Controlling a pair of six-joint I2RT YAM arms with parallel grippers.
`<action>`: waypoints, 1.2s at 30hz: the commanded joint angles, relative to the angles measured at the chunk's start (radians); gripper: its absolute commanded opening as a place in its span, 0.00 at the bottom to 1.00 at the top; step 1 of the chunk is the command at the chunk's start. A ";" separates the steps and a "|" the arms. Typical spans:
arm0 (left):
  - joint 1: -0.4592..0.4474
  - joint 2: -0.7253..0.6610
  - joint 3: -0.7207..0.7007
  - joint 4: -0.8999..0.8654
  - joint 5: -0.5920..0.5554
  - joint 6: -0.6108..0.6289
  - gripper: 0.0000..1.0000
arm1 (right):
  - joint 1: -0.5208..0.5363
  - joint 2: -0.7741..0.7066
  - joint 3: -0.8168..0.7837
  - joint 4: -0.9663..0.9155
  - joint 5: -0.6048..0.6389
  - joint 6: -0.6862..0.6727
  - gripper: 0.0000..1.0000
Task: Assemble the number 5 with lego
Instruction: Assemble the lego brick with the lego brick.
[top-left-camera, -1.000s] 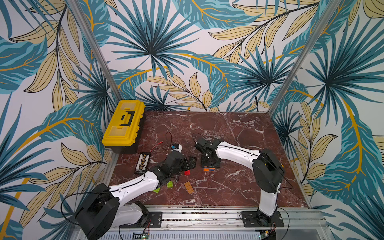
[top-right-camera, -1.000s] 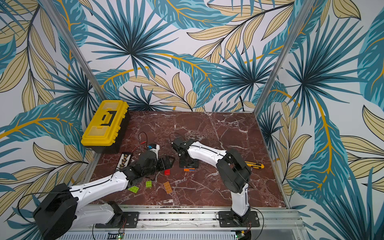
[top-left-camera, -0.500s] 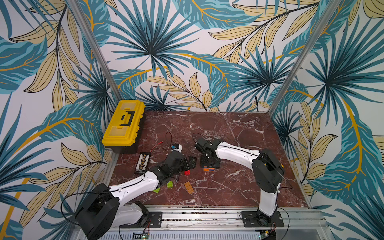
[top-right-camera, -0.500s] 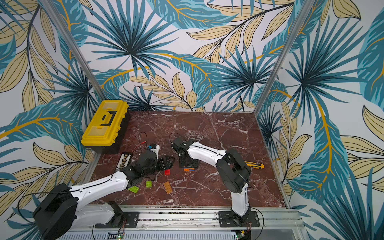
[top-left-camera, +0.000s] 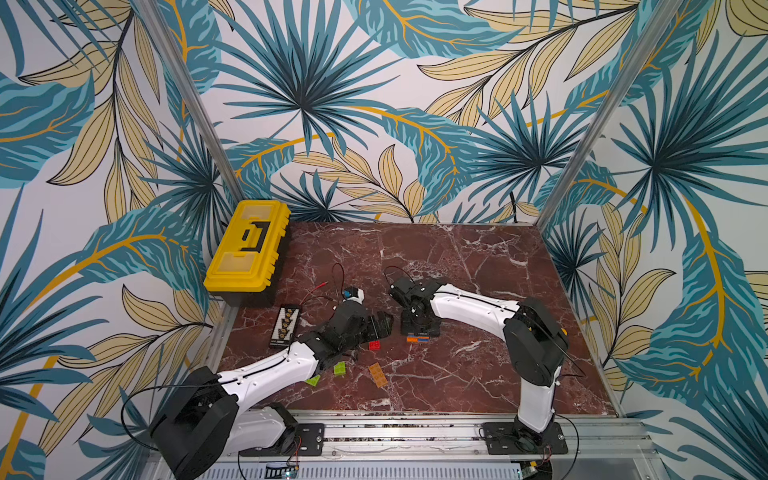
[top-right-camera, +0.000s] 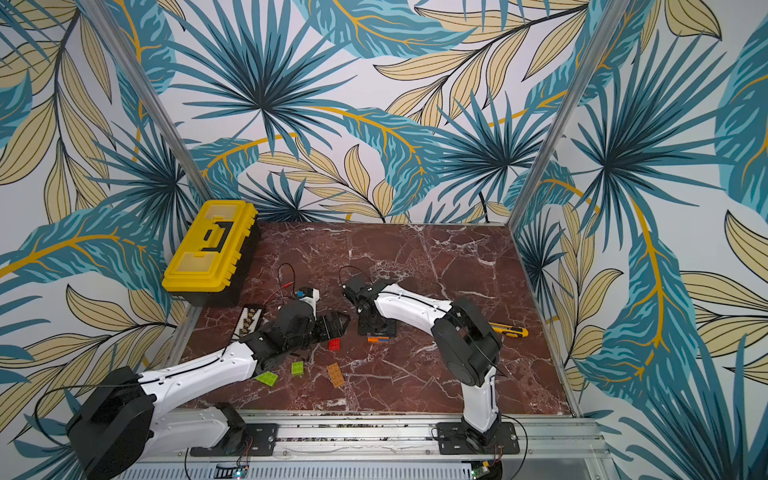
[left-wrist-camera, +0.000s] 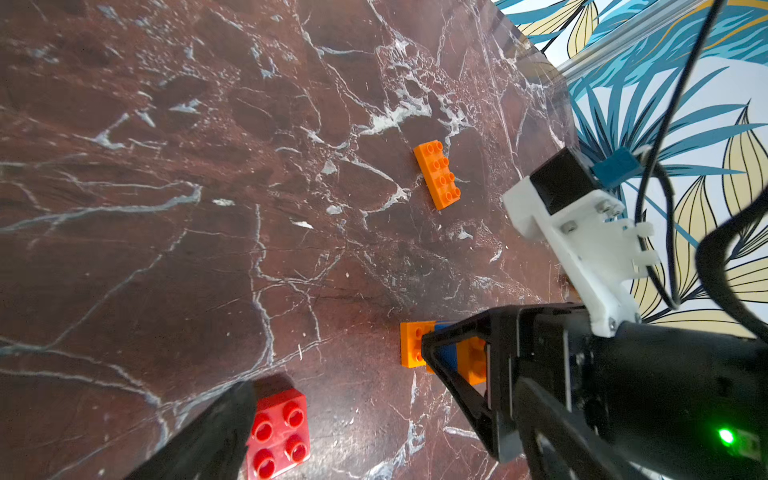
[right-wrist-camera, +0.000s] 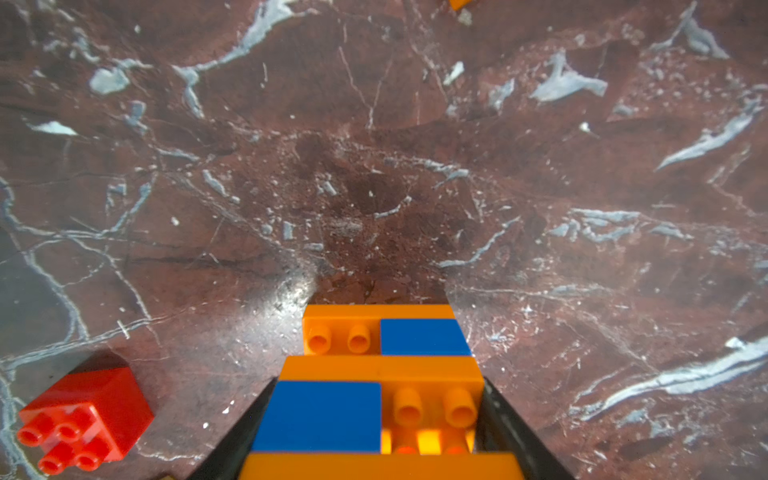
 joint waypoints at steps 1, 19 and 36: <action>0.004 -0.004 0.036 -0.007 0.002 0.001 1.00 | 0.001 0.088 -0.071 0.020 -0.035 0.011 0.62; 0.003 0.013 0.055 -0.011 0.017 0.004 1.00 | -0.013 0.048 -0.057 -0.012 -0.024 -0.012 0.62; 0.003 0.007 0.055 -0.016 0.016 0.005 1.00 | -0.019 -0.005 0.023 -0.062 0.009 -0.045 0.76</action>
